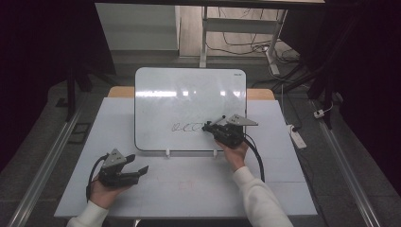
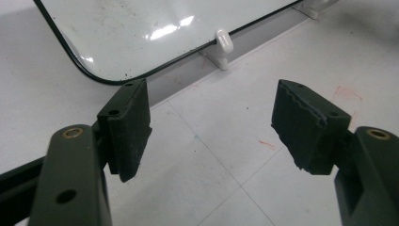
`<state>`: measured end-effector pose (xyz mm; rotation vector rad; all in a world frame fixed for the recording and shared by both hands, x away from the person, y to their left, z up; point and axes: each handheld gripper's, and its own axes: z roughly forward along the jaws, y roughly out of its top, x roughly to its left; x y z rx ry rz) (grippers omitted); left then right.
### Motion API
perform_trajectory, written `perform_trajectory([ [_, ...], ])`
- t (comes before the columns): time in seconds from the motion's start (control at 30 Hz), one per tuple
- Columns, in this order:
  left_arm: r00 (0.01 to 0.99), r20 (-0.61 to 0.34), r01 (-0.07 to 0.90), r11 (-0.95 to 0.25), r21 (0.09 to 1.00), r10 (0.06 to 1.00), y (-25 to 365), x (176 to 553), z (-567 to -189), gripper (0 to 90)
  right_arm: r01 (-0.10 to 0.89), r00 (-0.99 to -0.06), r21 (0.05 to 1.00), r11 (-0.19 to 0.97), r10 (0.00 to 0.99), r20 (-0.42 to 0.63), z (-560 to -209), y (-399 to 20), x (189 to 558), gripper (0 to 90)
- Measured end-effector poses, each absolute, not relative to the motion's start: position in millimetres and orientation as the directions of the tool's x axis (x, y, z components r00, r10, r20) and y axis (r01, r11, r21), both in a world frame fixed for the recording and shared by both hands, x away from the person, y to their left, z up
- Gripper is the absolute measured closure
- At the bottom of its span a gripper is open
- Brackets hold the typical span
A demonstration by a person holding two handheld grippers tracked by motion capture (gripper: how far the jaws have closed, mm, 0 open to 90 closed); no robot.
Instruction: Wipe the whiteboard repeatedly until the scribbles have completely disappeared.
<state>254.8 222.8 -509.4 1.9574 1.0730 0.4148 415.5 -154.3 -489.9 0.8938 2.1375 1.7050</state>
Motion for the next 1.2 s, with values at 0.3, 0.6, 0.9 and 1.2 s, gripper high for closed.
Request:
perform_trajectory([
  [0.3,0.581,-0.1,0.529,-0.281,0.801,0.808,222.3,254.9,-509.3,29.8,0.291,-0.807,0.947,0.137,0.568,0.166,-494.7,-133.9,415.7,78.1],
  [0.6,0.582,-0.103,0.533,-0.284,0.797,0.806,221.2,256.7,-510.3,29.8,0.294,-0.814,0.944,0.151,0.557,0.164,-494.4,-128.2,415.8,78.0],
  [0.9,0.582,-0.104,0.534,-0.282,0.797,0.806,221.4,257.6,-510.6,29.8,0.308,-0.78,0.947,0.095,0.595,0.194,-485.4,-136.0,424.5,78.0],
  [1.2,0.582,-0.103,0.528,-0.278,0.803,0.807,222.1,255.5,-509.3,29.8,0.294,-0.766,0.953,0.079,0.616,0.185,-479.8,-135.1,429.8,78.1],
])
